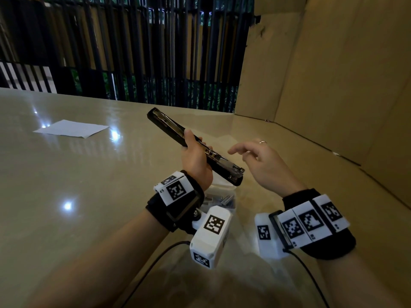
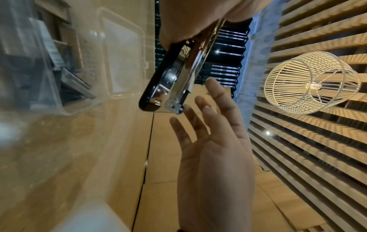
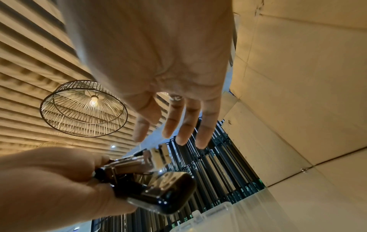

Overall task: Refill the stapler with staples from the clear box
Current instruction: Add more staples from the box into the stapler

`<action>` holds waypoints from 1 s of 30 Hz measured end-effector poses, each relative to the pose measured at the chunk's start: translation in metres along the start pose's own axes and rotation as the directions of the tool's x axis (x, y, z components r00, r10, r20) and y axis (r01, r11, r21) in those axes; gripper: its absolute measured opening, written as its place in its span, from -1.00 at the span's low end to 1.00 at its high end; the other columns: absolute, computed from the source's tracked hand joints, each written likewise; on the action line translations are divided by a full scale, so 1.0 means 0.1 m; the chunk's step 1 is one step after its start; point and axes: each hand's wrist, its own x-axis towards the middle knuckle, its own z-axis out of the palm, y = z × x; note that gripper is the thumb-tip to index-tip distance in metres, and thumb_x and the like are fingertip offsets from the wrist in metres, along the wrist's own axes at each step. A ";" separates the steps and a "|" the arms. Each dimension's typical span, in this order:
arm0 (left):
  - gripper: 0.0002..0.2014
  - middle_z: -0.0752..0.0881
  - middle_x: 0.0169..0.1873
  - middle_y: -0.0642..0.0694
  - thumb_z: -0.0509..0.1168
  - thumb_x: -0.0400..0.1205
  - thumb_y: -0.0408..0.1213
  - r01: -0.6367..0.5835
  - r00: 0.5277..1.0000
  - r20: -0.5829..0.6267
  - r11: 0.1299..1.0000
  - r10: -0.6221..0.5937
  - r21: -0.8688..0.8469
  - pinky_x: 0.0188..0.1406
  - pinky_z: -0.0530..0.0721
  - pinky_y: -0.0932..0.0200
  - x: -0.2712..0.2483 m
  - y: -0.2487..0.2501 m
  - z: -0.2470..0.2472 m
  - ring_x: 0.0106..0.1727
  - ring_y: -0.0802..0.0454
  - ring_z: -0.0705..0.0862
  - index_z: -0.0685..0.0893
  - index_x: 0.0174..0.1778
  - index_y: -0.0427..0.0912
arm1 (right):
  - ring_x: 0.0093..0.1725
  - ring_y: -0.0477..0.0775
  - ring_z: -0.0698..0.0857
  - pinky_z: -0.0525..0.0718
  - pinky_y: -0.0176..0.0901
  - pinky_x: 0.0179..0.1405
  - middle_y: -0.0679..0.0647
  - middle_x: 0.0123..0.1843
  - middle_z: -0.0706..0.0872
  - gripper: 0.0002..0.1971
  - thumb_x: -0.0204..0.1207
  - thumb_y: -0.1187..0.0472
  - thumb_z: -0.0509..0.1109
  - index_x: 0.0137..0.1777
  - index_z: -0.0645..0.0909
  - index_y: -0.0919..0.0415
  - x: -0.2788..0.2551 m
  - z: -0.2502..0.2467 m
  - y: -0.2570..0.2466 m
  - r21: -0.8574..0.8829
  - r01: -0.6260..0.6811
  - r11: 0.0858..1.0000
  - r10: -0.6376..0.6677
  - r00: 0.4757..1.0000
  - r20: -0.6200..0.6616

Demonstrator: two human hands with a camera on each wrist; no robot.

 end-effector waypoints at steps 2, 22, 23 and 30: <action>-0.61 0.36 -0.46 0.00 0.04 0.70 0.06 0.011 1.000 -0.001 1.000 -0.011 -0.020 -0.41 0.47 0.27 0.00 0.02 0.00 -0.47 0.11 0.40 0.38 -0.32 -0.14 | -0.10 -0.14 0.47 0.35 -0.79 -0.23 -0.06 -0.16 0.46 -0.65 0.58 0.40 0.13 -0.04 0.74 0.08 0.00 0.00 0.00 -0.020 0.037 0.999 -0.036 0.999 0.012; -0.61 0.41 -0.42 0.00 0.04 0.69 0.09 -0.075 0.997 -0.012 0.997 0.075 0.019 -0.29 0.51 0.21 0.09 0.14 -0.02 -0.42 0.09 0.44 0.41 -0.30 -0.13 | 0.13 -0.03 0.43 0.36 -0.44 0.01 0.09 0.12 0.45 -0.52 0.53 0.48 0.05 0.17 0.68 0.04 -0.02 0.06 -0.03 -0.125 0.059 0.990 -0.043 0.991 0.130; -0.61 0.41 -0.43 0.00 0.04 0.69 0.08 -0.095 0.995 -0.020 0.995 0.096 0.022 -0.32 0.51 0.22 0.10 0.15 -0.03 -0.43 0.09 0.45 0.41 -0.31 -0.13 | 0.12 -0.04 0.43 0.36 -0.58 -0.03 0.07 0.13 0.45 -0.55 0.54 0.46 0.07 0.20 0.66 0.04 -0.02 0.08 -0.03 -0.108 0.062 0.992 -0.048 0.990 0.132; -0.65 0.41 -0.43 0.02 0.08 0.69 0.04 -0.258 0.962 -0.082 0.966 0.259 0.027 -0.38 0.51 0.30 0.27 0.62 -0.10 -0.46 0.12 0.44 0.40 -0.31 -0.11 | 0.20 0.07 0.44 0.42 -0.21 0.16 0.05 0.06 0.50 -0.76 0.54 0.24 0.24 0.10 0.67 0.02 0.02 0.16 0.03 -0.195 -0.029 0.980 0.053 0.992 0.115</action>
